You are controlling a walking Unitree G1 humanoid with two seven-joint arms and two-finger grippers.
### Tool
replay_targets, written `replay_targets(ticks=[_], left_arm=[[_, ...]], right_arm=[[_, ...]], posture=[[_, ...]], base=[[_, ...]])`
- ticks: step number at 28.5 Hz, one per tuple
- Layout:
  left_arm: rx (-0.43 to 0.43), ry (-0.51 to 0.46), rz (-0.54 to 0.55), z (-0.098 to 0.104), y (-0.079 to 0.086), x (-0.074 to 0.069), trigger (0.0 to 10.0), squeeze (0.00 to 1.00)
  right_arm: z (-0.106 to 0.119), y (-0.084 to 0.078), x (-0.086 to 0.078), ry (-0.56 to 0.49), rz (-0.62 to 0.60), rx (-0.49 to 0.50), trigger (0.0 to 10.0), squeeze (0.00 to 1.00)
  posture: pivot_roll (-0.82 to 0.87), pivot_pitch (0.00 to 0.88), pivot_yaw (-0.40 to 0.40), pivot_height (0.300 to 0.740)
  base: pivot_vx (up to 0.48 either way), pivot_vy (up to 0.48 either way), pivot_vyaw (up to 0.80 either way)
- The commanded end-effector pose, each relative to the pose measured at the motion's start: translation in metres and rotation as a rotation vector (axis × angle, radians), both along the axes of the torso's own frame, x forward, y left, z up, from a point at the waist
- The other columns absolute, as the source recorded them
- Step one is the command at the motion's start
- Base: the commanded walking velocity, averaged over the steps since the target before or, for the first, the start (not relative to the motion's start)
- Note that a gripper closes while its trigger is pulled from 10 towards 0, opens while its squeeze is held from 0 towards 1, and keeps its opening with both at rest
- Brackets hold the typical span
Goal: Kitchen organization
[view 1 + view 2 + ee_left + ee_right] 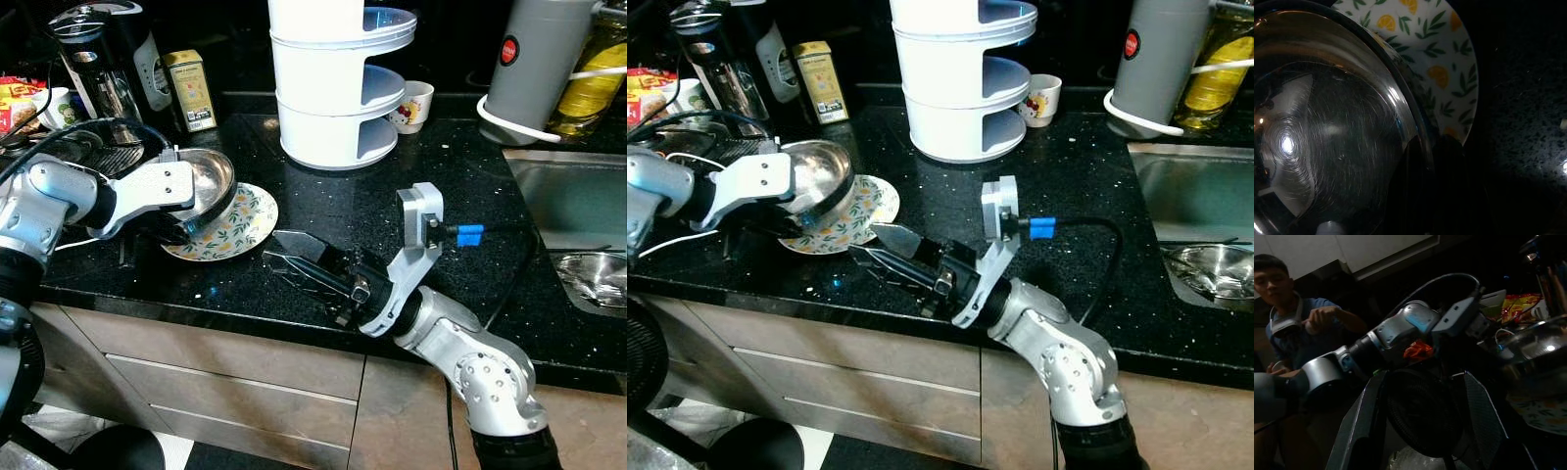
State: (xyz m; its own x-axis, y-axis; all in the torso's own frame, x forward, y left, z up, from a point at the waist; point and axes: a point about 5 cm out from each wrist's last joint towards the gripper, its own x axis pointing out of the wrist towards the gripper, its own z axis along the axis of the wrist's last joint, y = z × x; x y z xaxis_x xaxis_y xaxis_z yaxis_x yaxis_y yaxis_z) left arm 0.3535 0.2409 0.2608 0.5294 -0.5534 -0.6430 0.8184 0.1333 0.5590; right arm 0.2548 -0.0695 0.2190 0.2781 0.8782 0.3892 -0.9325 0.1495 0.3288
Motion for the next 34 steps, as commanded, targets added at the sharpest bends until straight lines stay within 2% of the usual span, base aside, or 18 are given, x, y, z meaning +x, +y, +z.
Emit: replay_targets(ticks=[1,2,3,4,5,9,10,12,13,14,15,16,17,18,20,25,29,34], left_arm=[[0.007,-0.058,0.017,0.014,0.006,0.0,0.0,0.0],[-0.011,-0.088,0.018,0.02,0.005,0.0,0.0,0.0],[-0.129,-0.224,0.036,0.047,-0.001,0.003,0.0,0.0],[-0.129,-0.224,0.036,0.047,-0.001,0.003,0.0,0.0],[-0.179,-0.275,0.042,0.057,-0.003,0.004,0.0,0.0],[-0.283,-0.329,0.041,0.069,-0.009,0.004,0.0,0.0],[-0.283,-0.329,0.041,0.069,-0.009,0.004,0.0,0.0],[-0.613,-0.359,-0.018,0.079,-0.038,-0.002,0.0,0.0],[-0.613,-0.359,-0.018,0.079,-0.038,-0.002,0.0,0.0],[-0.717,-0.347,-0.031,0.077,-0.047,-0.004,0.0,0.0],[-0.717,-0.347,-0.031,0.077,-0.047,-0.004,0.0,0.0],[-0.765,-0.323,-0.033,0.067,-0.058,-0.006,2.1,0.0],[-0.773,-0.309,-0.03,0.059,-0.063,-0.007,6.6,0.0],[-0.771,-0.297,-0.014,0.047,-0.069,-0.009,10.0,0.0],[-0.78,-0.307,0.021,0.037,-0.074,-0.011,10.0,0.0],[-0.784,-0.358,0.085,0.033,-0.073,-0.012,10.0,0.0],[-0.823,-0.513,0.256,0.038,-0.066,-0.019,10.0,0.0],[-0.885,-0.576,0.332,0.038,-0.065,-0.025,10.0,0.0]], right_arm=[[0.001,0.002,0.002,-0.006,-0.014,-0.005,10.0,0.0],[0.0,0.002,0.004,-0.001,-0.027,-0.005,10.0,0.0],[-0.001,0.002,0.016,0.028,-0.113,-0.015,10.0,0.0],[-0.001,0.002,0.016,0.028,-0.113,-0.015,10.0,0.0],[-0.002,0.002,0.021,0.045,-0.153,-0.022,10.0,0.0],[-0.003,0.001,0.028,0.063,-0.198,-0.015,10.0,0.0],[-0.003,0.001,0.028,0.063,-0.198,-0.015,10.0,0.0],[0.0,-0.002,0.041,0.089,-0.263,0.022,10.0,0.0],[0.0,-0.002,0.041,0.089,-0.263,0.022,10.0,0.0],[0.001,-0.003,0.046,0.097,-0.288,0.028,10.0,0.0],[0.001,-0.003,0.046,0.097,-0.288,0.028,10.0,0.0],[0.002,-0.004,0.048,0.102,-0.302,0.031,10.0,0.0],[0.002,-0.004,0.049,0.102,-0.307,0.03,10.0,0.0],[0.002,-0.004,0.051,0.105,-0.314,0.031,10.0,0.0],[0.002,-0.006,0.053,0.108,-0.327,0.03,10.0,0.0],[0.001,-0.007,0.055,0.114,-0.346,0.03,10.0,0.0],[0.002,-0.008,0.06,0.11,-0.382,0.039,10.0,0.0],[0.002,-0.007,0.061,0.101,-0.38,0.031,10.0,0.0]], posture=[[0.03,0.0,0.05,0.74],[0.04,0.0,0.051,0.74],[0.04,0.0,0.053,0.74],[0.04,0.0,0.053,0.74],[0.04,0.0,0.053,0.74],[0.05,0.0,0.055,0.74],[0.05,0.0,0.055,0.74],[0.05,0.0,0.053,0.74],[0.05,0.0,0.053,0.74],[0.05,0.0,0.053,0.74],[0.05,0.0,0.053,0.74],[0.05,0.0,0.053,0.74],[0.05,0.0,0.05,0.74],[0.05,0.0,0.05,0.74],[0.05,0.0,0.047,0.74],[0.05,0.0,0.047,0.74],[0.06,0.0,0.048,0.74],[0.06,0.0,0.04,0.74]], base=[[0.0,0.0,0.0],[0.0,0.0,0.0],[0.0,0.0,0.0],[0.0,0.0,0.0],[0.0,0.0,0.0],[0.0,0.0,0.0],[0.0,0.0,0.0],[0.0,0.0,-0.66],[0.0,0.0,-0.77],[0.0,0.0,-0.78],[0.0,0.0,-0.78],[0.0,0.0,-0.77],[0.0,0.0,-0.77],[0.0,0.0,-0.77],[0.0,0.0,-0.77],[0.0,0.0,-0.77],[0.0,0.0,-0.19],[0.0,0.0,0.0]])
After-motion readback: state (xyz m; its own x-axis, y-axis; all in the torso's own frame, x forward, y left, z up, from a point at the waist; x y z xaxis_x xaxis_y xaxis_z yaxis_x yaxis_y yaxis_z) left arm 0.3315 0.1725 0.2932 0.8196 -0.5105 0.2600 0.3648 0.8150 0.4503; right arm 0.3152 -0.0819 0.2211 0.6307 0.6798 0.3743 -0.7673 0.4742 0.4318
